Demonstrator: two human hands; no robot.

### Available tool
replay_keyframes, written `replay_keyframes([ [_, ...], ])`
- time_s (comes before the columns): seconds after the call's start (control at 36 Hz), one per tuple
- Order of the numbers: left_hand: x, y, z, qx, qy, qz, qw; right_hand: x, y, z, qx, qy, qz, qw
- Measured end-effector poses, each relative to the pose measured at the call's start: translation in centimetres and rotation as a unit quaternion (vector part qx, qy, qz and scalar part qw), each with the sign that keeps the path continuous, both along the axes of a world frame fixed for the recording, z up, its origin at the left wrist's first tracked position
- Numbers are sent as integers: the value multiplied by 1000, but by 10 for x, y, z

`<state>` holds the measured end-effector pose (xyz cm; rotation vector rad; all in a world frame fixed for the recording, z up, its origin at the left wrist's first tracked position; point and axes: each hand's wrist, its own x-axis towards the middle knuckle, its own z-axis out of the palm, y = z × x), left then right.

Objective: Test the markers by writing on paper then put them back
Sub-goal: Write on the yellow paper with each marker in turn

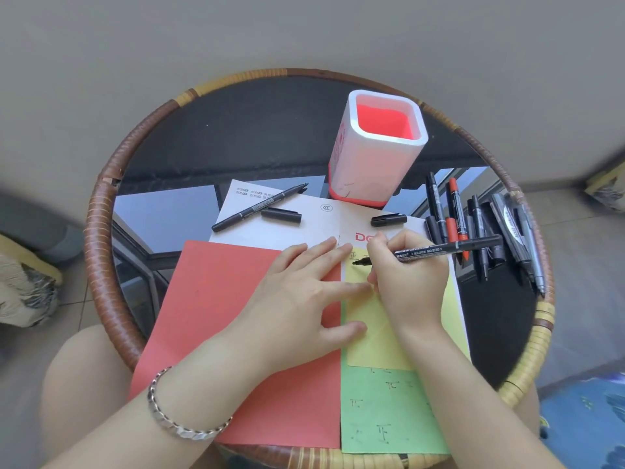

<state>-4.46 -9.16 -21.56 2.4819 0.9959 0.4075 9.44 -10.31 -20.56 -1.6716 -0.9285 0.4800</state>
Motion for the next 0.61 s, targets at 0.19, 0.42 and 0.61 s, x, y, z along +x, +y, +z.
replay_keyframes([
  [0.19,0,0,0,-3,-5,3,1000,1,2,0,-3,1,0,1000],
  [0.42,0,0,1,-5,-7,3,1000,0,2,0,-11,-22,6,1000],
  [0.61,0,0,1,-3,-10,6,1000,1,3,-4,-8,-44,-18,999],
])
